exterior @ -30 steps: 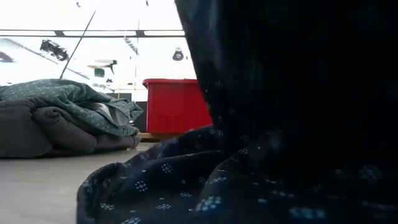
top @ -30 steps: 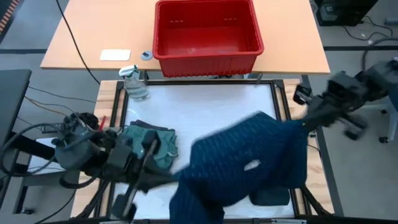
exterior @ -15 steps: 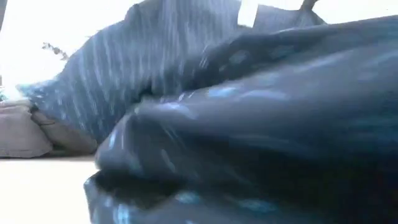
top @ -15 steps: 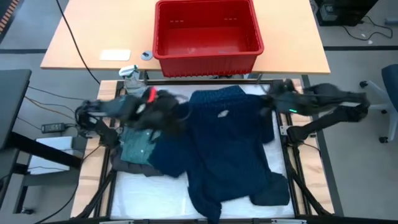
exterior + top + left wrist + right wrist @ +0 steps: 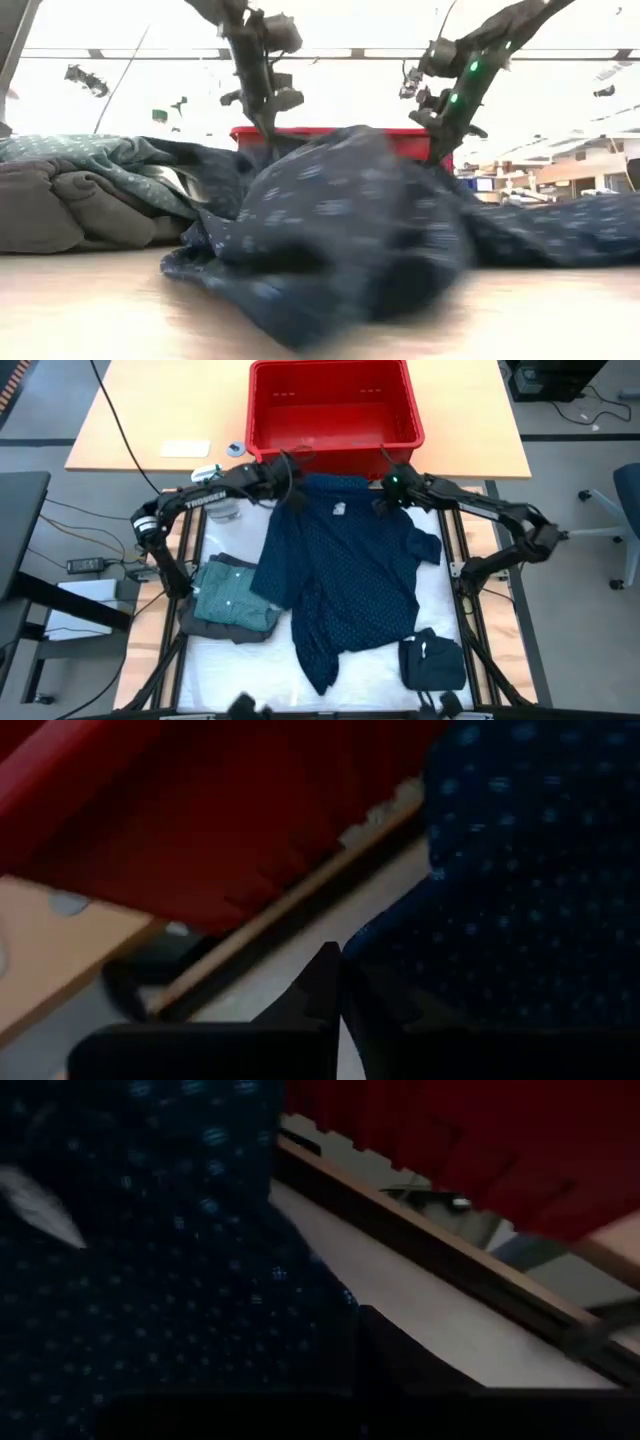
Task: Fold Laundry from Bin
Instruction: Fold the blue polo shirt on the table
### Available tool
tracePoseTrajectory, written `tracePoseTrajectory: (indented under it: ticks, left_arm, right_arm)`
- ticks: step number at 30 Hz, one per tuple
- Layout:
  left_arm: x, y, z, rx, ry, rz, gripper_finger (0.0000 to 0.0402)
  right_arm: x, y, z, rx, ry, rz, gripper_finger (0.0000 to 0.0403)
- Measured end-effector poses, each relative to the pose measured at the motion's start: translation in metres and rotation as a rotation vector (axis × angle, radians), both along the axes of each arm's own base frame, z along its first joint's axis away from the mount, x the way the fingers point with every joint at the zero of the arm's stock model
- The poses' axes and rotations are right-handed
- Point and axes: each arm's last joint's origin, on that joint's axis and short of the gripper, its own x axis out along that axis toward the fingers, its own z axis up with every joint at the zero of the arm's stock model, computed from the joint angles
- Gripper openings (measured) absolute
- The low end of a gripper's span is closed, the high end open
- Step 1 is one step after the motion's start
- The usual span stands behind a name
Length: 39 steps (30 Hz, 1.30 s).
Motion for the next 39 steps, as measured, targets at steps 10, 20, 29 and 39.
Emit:
tracePoseTrajectory:
  ticks: [10,20,29,39]
  left_arm:
    - [-0.033,0.056,-0.024,-0.052,-0.058,-0.014,0.0088]
    - [-0.031,0.01,0.023,-0.257,-0.101,-0.327,0.0132]
    - [0.032,-0.1,0.009,-0.333,-0.311,-0.587,0.0132]
    - [0.047,-0.236,-0.021,-0.425,-0.46,-0.56,0.0133]
  right_arm:
    - [0.004,-0.036,0.007,0.03,-0.087,-0.056,0.0156]
    - [-0.018,0.035,0.052,0.294,-0.161,0.113,0.0182]
    - [-0.023,0.138,0.004,0.48,-0.085,0.206,0.0157]
    - [-0.048,0.247,-0.047,0.623,0.086,0.343,0.0097]
